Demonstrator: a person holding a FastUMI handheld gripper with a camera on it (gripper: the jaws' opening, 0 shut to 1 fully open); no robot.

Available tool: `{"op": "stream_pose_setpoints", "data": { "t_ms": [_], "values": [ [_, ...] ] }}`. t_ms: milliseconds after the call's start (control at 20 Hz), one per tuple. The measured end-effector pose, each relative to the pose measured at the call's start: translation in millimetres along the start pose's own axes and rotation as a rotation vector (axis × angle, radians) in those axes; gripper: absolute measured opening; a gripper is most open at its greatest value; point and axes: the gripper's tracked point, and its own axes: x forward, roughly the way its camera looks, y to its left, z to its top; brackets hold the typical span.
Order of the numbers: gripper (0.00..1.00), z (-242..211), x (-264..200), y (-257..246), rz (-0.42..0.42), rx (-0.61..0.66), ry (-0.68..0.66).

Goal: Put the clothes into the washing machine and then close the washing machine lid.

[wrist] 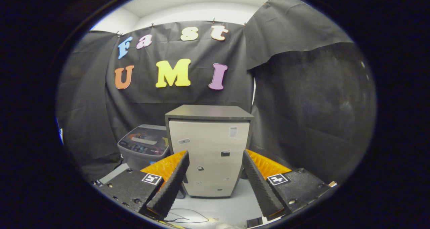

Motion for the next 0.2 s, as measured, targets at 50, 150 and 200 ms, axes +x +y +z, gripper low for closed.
{"op": "stream_pose_setpoints", "data": {
  "t_ms": [50, 150, 200],
  "values": [
    [0.99, -1, -1, -3, 0.001, -0.008, -0.005],
    [0.99, 2, -2, -11, 0.000, -0.018, -0.010],
    [0.99, 2, -3, -14, 0.000, -0.017, -0.007]
  ]
}}
